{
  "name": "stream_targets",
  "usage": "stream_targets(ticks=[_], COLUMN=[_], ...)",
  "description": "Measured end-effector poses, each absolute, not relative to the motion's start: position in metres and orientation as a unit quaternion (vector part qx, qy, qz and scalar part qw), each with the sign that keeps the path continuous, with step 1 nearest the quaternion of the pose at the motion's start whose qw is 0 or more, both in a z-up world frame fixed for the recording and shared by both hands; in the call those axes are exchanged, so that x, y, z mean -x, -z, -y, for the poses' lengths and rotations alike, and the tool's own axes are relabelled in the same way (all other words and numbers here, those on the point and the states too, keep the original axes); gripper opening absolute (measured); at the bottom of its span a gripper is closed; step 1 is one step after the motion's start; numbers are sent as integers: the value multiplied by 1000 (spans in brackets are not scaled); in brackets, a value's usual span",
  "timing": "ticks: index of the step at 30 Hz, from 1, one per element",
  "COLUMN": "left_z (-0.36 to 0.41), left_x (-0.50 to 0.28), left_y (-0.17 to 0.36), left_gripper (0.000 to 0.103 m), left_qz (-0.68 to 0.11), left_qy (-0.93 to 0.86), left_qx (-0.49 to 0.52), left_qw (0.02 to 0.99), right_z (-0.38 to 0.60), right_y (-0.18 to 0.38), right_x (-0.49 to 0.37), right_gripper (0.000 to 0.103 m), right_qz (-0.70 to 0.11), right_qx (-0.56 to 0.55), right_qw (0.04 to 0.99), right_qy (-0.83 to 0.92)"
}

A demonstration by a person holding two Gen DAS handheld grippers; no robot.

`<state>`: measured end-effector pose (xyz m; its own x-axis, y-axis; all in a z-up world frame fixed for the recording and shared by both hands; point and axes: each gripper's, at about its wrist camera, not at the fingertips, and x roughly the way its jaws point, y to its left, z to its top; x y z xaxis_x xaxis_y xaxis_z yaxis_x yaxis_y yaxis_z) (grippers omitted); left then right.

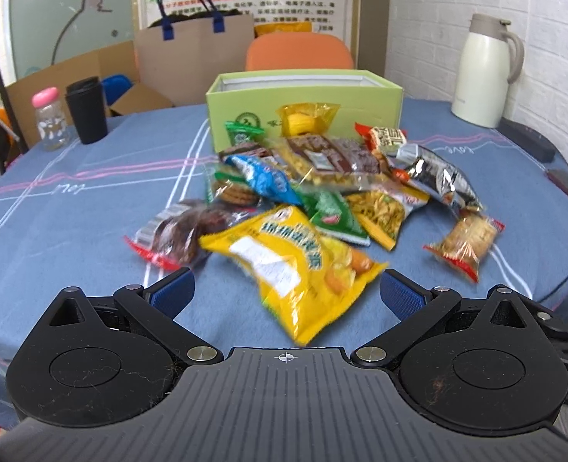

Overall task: Organize snacks
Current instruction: 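Reach the left tool to the silver foil packet and close on it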

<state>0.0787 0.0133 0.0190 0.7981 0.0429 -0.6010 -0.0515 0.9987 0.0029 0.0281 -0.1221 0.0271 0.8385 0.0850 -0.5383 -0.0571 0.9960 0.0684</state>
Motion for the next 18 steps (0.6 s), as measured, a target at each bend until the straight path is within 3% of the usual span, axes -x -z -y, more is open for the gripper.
stream_targets(ticks=[10,13,18], left_z=[25,42,67], left_x=[-144,-165,-186], left_y=[-38,-35,-31], left_gripper=[92,84,84], left_qz=[-342,-367,-388], left_qy=[180,238,293], left_qx=[19,3,-7], left_qw=[922,899,874], right_z=[142,133,124], right_y=[-19,-12,-4], right_x=[-61,-72,-90], right_gripper=[103,102,102], right_qz=[-304,-308,-313], right_qx=[-33,-20,-3], right_qw=[945,941,935], right_qy=[-115,-140,-165])
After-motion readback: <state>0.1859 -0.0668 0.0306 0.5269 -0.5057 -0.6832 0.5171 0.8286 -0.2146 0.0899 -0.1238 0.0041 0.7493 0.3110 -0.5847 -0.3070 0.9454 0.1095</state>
